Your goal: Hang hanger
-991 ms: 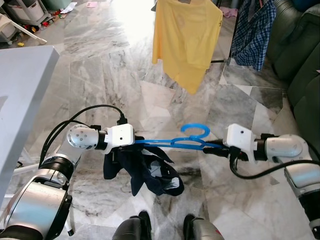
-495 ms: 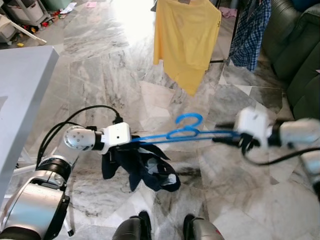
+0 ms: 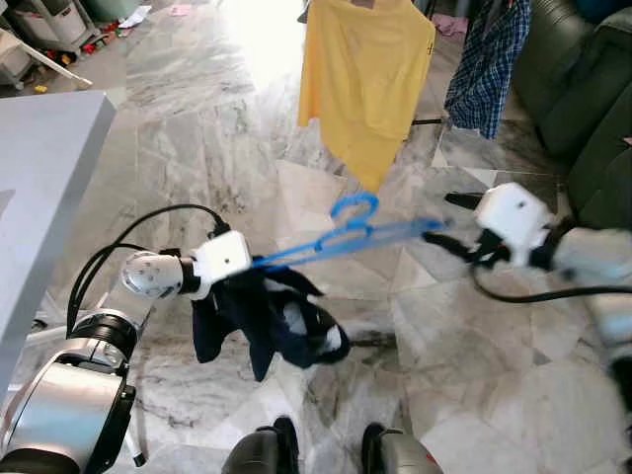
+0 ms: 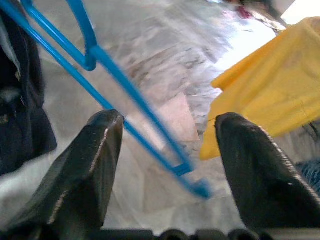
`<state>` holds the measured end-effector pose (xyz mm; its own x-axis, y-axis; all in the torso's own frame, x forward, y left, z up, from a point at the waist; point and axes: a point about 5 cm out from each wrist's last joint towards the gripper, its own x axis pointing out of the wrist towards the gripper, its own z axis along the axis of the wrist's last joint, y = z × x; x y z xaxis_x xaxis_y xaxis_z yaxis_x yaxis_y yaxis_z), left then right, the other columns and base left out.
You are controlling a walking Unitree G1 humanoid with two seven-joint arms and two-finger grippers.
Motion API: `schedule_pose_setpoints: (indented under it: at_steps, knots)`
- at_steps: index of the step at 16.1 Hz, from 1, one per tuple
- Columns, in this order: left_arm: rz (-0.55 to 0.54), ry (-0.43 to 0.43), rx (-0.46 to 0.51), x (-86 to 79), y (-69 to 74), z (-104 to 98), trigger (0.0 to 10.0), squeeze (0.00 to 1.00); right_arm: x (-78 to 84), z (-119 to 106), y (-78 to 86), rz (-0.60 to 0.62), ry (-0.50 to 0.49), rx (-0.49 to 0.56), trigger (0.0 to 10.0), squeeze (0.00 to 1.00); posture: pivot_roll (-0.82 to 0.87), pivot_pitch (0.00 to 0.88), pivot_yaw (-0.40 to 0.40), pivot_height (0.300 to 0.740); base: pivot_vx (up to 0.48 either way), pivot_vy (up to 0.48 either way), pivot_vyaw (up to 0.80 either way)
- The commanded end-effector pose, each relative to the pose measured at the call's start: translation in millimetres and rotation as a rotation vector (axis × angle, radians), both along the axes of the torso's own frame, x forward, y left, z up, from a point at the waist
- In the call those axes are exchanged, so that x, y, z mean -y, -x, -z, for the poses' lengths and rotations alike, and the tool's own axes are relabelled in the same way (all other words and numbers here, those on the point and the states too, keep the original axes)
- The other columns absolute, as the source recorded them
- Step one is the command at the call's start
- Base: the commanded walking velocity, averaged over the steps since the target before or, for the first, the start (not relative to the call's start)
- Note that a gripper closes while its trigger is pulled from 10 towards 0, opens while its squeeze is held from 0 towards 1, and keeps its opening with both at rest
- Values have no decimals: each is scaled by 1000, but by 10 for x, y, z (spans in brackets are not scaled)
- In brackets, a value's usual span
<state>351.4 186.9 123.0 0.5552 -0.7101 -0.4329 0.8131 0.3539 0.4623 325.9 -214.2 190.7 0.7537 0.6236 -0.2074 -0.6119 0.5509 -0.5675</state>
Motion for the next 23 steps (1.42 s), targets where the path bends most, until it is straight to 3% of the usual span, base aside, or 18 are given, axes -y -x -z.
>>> schedule_pose_setpoints:
  at_steps: [1, 3, 4, 7, 9, 10, 11, 14, 15, 16, 17, 18, 23]
  knots:
    - [-55, 39, 11, -81, -9, -24, 0, 0, -14, 57, 20, 33, -26, 4, 10000, 1000, -100, 234, 103, 740, 0, 0, 0]
    - [-142, 110, 74, -86, -80, -121, 0, 0, -131, 319, 8, 212, -269, 21, 10000, 1000, -93, 238, 102, 740, 0, 0, 0]
    - [-173, 140, 95, -84, -106, -158, 0, 0, -140, 415, -4, 299, -334, 21, 10000, 1000, -86, 239, 101, 740, 0, 0, 0]
    - [-233, 272, 141, -21, -167, -265, 0, 0, -203, 768, 10, 481, -440, -63, 10000, 1000, -83, 242, 98, 740, 0, 0, 0]
    - [-221, 345, 168, 86, -186, -331, 0, 0, -254, 947, 9, 543, -457, -126, 10000, 1000, -83, 242, 98, 740, 0, 0, 0]
    - [-214, 418, 184, 178, -188, -374, 0, 0, -294, 1078, -5, 601, -525, -194, 10000, 1000, -74, 251, 87, 740, 0, 0, 0]
    - [-202, 433, 188, 215, -181, -379, 0, 0, -302, 1116, -7, 608, -507, -201, 10000, 1000, -74, 251, 87, 740, 0, 0, 0]
    - [-163, 562, 160, 453, -68, -276, 0, 0, -308, 1231, -54, 657, -585, -308, 10000, 1000, -65, 259, 66, 740, 0, 0, 0]
    - [-154, 565, 150, 510, -12, -203, 0, 0, -308, 1260, -62, 669, -603, -339, 10000, 875, -64, 261, 62, 740, 0, 0, 0]
    - [-150, 589, 129, 562, 36, -151, 0, 0, -315, 1287, -63, 674, -613, -364, 10000, 612, -63, 262, 59, 740, 0, 0, 0]
    - [-142, 599, 118, 608, 78, -120, 0, 0, -316, 1311, -62, 681, -620, -377, 10000, 235, -62, 264, 56, 740, 0, 0, 0]
    - [-141, 615, 112, 660, 112, -108, 0, 0, -345, 1372, -44, 685, -650, -431, 10000, 0, -60, 267, 52, 740, 0, 0, 0]
    - [-141, 615, 112, 660, 112, -108, 0, 0, -345, 1372, -44, 685, -650, -431, 10000, 0, -60, 267, 52, 740, 0, 0, 0]
